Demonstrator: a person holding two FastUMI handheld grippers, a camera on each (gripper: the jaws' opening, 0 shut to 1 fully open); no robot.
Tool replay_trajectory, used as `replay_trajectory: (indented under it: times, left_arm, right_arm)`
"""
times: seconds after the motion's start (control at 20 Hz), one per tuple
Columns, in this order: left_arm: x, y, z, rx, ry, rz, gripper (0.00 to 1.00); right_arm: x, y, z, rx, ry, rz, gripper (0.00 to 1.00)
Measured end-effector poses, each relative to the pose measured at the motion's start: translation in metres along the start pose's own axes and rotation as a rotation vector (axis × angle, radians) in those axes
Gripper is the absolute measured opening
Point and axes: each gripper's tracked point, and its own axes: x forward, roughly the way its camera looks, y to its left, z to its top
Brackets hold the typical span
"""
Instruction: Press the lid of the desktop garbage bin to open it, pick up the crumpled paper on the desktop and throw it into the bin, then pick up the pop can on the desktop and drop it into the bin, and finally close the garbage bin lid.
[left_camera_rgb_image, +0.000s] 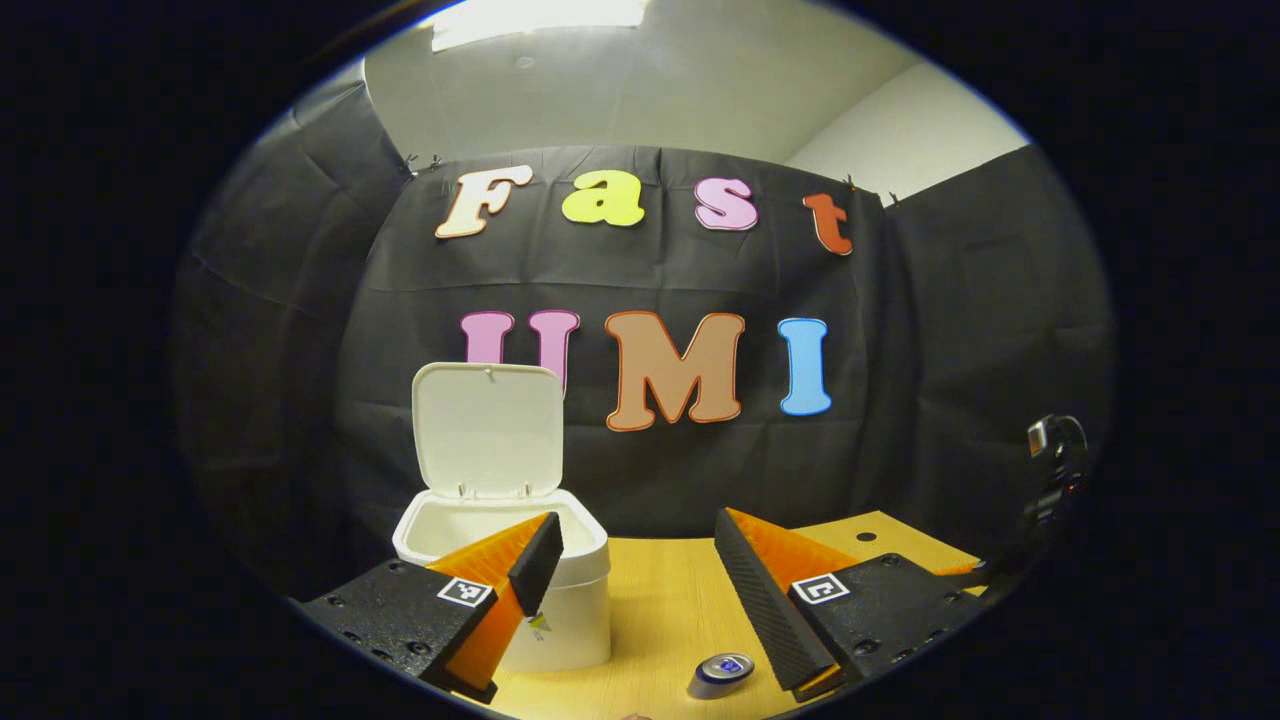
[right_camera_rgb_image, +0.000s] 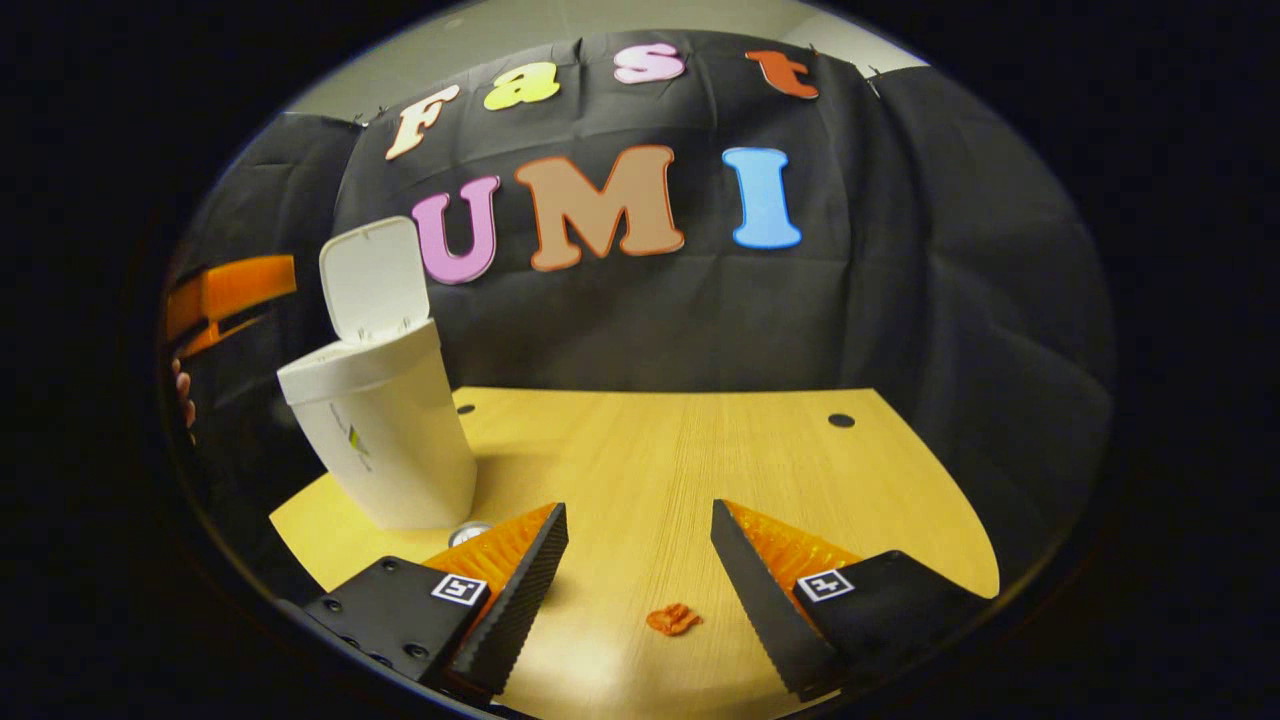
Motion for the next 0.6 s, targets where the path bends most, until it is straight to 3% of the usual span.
replay_trajectory:
  times: [0.2, 0.6]
  left_arm:
    - [-0.004, 0.004, -0.002, 0.028, 0.016, 0.015, 0.94]
    - [-0.013, 0.015, -0.015, 0.052, 0.066, 0.055, 0.92]
  right_arm:
    - [0.028, -0.012, -0.05, -0.027, 0.141, -0.006, 0.96]
    - [0.048, -0.021, -0.113, -0.095, 0.293, 0.004, 0.95]
